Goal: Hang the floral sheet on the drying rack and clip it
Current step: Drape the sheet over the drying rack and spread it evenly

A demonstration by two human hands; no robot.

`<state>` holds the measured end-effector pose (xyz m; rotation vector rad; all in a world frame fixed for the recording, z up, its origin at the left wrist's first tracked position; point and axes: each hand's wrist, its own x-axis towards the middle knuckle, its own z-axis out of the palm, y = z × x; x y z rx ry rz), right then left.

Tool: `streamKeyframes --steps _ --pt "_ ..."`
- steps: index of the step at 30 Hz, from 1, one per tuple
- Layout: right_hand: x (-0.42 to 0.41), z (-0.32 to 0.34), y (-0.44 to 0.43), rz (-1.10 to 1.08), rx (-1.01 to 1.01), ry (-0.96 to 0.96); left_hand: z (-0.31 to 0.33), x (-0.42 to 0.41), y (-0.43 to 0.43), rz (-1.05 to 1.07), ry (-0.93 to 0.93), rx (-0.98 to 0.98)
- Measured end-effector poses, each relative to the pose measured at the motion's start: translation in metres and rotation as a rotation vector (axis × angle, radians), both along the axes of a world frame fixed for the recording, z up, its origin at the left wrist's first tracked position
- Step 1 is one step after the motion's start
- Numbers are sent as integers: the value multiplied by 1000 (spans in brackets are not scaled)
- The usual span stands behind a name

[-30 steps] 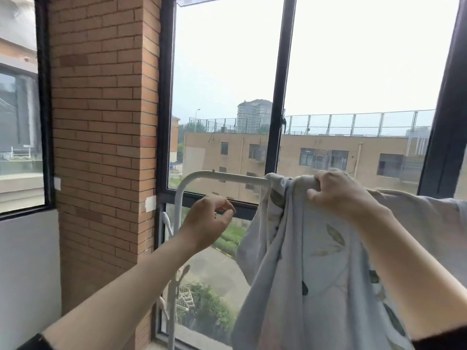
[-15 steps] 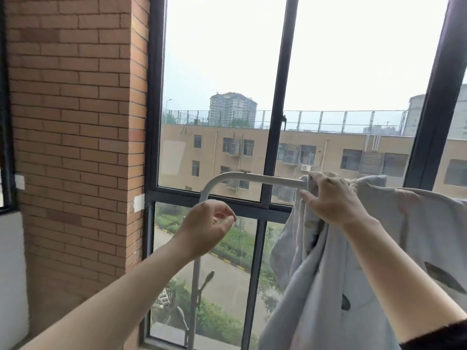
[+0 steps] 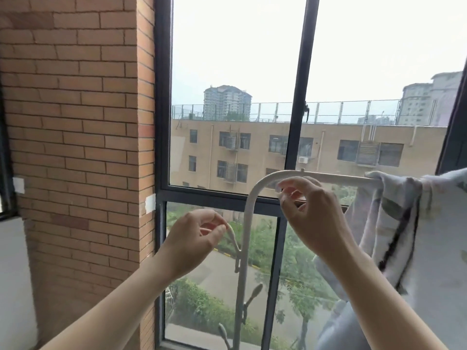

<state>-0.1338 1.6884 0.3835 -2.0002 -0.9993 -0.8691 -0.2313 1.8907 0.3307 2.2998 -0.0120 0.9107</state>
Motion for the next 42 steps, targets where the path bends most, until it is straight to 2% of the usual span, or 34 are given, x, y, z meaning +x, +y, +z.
streamKeyframes --steps 11,17,22,28,36,42 --pt "-69 -59 172 -3 -36 156 -32 -66 163 -43 103 -41" --pt "-71 -84 222 -60 -123 214 -60 -60 222 -99 159 -102" --pt "-43 -104 246 -119 -154 260 -74 -21 249 -171 200 -128" --pt "17 -124 272 -187 -69 316 -81 46 276 -238 230 -120" --pt "92 -142 310 -269 -55 391 -89 141 318 -335 275 -149" --pt "143 -160 340 -431 -33 458 -107 227 359 -460 314 -159"
